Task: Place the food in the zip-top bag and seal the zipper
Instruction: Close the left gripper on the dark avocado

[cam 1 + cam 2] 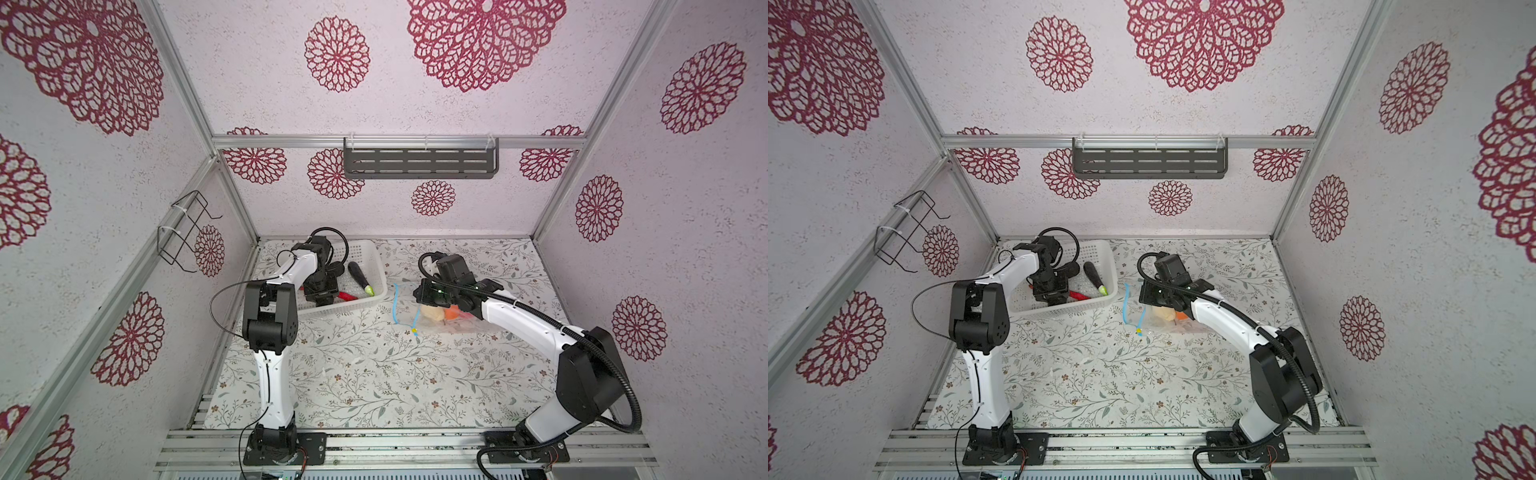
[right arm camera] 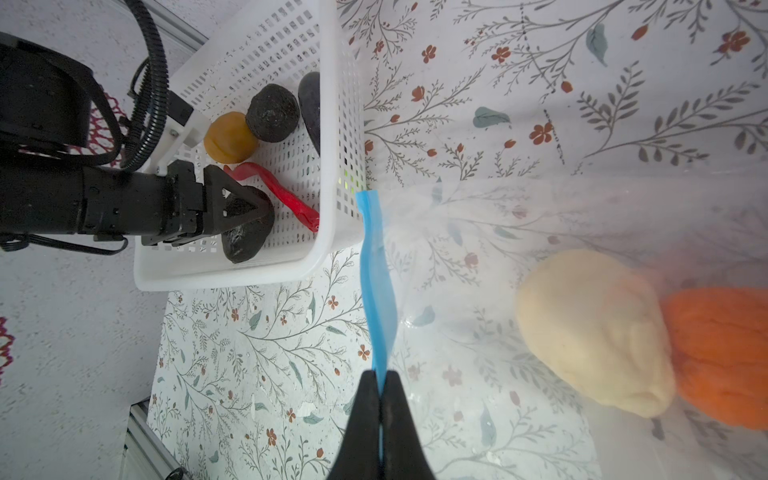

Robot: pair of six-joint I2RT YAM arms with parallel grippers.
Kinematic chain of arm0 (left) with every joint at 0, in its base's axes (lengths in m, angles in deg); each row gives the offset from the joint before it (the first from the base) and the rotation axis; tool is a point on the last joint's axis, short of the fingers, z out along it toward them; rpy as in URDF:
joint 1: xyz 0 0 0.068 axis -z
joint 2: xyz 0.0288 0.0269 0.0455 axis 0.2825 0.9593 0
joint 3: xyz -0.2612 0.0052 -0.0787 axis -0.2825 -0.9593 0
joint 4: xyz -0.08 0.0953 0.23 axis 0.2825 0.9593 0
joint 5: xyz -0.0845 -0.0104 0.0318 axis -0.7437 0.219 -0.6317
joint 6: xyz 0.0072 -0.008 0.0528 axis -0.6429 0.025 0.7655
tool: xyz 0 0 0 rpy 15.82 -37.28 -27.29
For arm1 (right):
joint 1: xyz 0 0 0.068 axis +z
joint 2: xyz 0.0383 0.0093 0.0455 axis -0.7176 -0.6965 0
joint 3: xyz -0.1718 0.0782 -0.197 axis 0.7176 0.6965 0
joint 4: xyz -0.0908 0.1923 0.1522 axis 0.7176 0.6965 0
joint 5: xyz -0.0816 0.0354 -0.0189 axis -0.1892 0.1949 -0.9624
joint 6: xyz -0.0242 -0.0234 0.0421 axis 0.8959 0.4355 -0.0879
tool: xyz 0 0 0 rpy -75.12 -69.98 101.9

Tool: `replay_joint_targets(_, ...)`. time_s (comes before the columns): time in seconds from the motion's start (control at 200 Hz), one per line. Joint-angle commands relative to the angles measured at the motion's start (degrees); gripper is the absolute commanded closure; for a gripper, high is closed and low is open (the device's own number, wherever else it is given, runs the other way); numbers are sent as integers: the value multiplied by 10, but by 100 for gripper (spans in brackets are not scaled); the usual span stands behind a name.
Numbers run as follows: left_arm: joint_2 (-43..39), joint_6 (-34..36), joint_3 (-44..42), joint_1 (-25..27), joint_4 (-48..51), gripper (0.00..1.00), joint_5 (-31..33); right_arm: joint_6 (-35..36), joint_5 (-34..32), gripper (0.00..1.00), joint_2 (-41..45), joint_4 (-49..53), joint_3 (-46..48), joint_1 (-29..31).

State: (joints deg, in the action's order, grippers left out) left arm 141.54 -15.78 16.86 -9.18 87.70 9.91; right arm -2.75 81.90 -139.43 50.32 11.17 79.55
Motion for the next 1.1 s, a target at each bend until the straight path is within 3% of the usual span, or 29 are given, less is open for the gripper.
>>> replay_joint_targets(0.0, -31, -2, 3, -2, 4, 43, 1, 0, 2, 100, 7, -7, -8, -1)
replay_joint_targets(0.445, -45, -10, 23, -2, 12, 51, -2, -1, 1, 100, 18, -8, -3, -1)
replay_joint_targets(1.096, -80, -29, 35, 10, -7, 52, -36, 0, -1, 100, 12, -7, -7, -1)
